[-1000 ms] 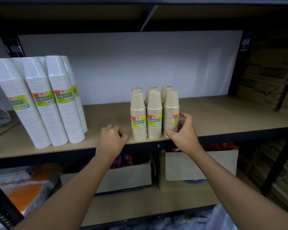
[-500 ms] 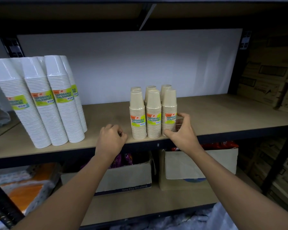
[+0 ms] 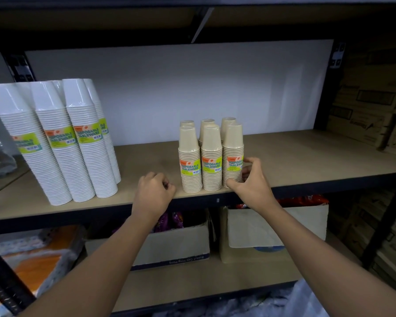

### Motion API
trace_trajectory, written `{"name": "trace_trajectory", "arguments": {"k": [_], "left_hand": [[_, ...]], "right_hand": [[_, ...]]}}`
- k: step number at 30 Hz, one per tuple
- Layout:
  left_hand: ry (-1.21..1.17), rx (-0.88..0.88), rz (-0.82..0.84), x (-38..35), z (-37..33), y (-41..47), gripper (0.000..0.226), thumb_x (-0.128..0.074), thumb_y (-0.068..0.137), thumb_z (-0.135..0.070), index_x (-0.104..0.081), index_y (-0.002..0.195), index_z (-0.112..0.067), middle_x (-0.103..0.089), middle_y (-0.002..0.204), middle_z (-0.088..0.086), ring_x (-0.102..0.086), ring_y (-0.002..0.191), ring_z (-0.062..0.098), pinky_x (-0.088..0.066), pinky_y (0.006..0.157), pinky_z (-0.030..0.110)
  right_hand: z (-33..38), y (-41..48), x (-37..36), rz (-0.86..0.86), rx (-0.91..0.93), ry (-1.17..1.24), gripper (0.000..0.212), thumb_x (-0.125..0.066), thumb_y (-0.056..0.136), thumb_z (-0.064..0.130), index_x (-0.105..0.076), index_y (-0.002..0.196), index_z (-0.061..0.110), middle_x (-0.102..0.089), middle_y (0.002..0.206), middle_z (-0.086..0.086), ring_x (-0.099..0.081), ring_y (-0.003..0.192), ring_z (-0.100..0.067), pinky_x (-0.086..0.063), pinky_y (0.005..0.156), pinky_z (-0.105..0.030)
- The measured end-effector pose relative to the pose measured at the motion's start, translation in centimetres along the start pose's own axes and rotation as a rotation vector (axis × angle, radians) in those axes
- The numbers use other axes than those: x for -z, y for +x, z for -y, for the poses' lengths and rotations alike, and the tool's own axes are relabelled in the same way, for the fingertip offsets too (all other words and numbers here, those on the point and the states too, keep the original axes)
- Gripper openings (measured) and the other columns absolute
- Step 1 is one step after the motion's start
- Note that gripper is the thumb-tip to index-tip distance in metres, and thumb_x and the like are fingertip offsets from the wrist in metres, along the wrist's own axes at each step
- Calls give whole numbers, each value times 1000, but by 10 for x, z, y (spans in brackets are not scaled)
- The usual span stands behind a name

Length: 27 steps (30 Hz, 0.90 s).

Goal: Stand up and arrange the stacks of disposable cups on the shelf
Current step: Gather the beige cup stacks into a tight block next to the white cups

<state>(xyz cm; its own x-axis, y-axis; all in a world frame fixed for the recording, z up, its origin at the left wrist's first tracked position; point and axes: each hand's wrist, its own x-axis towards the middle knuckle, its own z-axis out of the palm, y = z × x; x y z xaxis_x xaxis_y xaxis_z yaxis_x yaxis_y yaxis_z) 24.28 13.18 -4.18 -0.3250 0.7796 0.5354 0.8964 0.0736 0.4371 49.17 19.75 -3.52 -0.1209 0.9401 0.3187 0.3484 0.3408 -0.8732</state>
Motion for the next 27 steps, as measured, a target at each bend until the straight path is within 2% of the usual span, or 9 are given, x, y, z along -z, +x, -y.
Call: {"name": "trace_trajectory", "arguments": {"k": [2,4,8,10,14,18,22,25,27], "left_hand": [[-7,-6,18,1,0,-1,13,-62,85,-22,-63,79,-11,-57,85,2,-53,90,28,-43,72,35],[-77,25,28,5,-4,-2,17,-60,89,-31,-61,92,-15,-56,93,-2,-55,97,23,-43,77,32],[-305,101,61,18,-16,-6,59,-62,86,-54,-44,131,-20,-48,132,-7,-47,119,7,-38,94,27],[-398,83,74,21,-23,-7,78,-68,79,-60,-32,139,-24,-41,145,-7,-42,129,7,-36,102,27],[-531,31,90,21,-39,-6,107,-77,68,-62,-10,148,-40,-27,158,-3,-33,142,12,-33,113,37],[-598,-25,88,17,-52,-1,122,-85,62,-58,1,148,-47,-22,161,1,-34,140,9,-34,111,34],[-649,-30,126,14,-57,8,131,-89,57,-56,6,146,-53,-26,160,-2,-41,136,8,-40,111,40],[-634,-19,111,12,-60,14,137,-90,52,-57,8,147,-51,-30,158,-2,-40,139,11,-38,111,38],[-635,-15,99,11,-60,19,140,-91,49,-58,8,149,-49,-33,156,-3,-37,140,9,-34,109,31]], "right_hand": [[0,0,1,6,-8,19,79,-81,71,32,-35,135,27,-55,121,3,-57,109,-12,-52,92,-37],[0,2,5,17,-25,67,79,-81,72,32,-35,135,25,-54,127,2,-56,115,-13,-51,98,-38],[4,7,11,53,-50,157,80,-82,76,28,-31,138,22,-47,139,1,-50,127,-16,-46,106,-41],[5,9,13,71,-36,179,85,-84,76,27,-28,139,24,-42,146,0,-46,132,-18,-42,110,-43],[11,9,12,123,4,193,101,-87,73,31,-18,147,30,-35,154,-1,-41,138,-17,-39,112,-42],[20,10,11,130,49,228,108,-87,74,26,-11,150,33,-36,154,-2,-45,129,-8,-41,103,-31],[29,16,13,167,67,220,121,-87,75,23,3,156,33,-36,153,4,-47,116,4,-39,94,-22],[34,21,15,202,73,227,125,-84,77,12,10,156,32,-46,123,27,-53,86,28,-42,70,0],[37,24,17,218,56,236,126,-83,78,7,13,156,31,-41,105,34,-51,76,34,-41,60,4]]}}
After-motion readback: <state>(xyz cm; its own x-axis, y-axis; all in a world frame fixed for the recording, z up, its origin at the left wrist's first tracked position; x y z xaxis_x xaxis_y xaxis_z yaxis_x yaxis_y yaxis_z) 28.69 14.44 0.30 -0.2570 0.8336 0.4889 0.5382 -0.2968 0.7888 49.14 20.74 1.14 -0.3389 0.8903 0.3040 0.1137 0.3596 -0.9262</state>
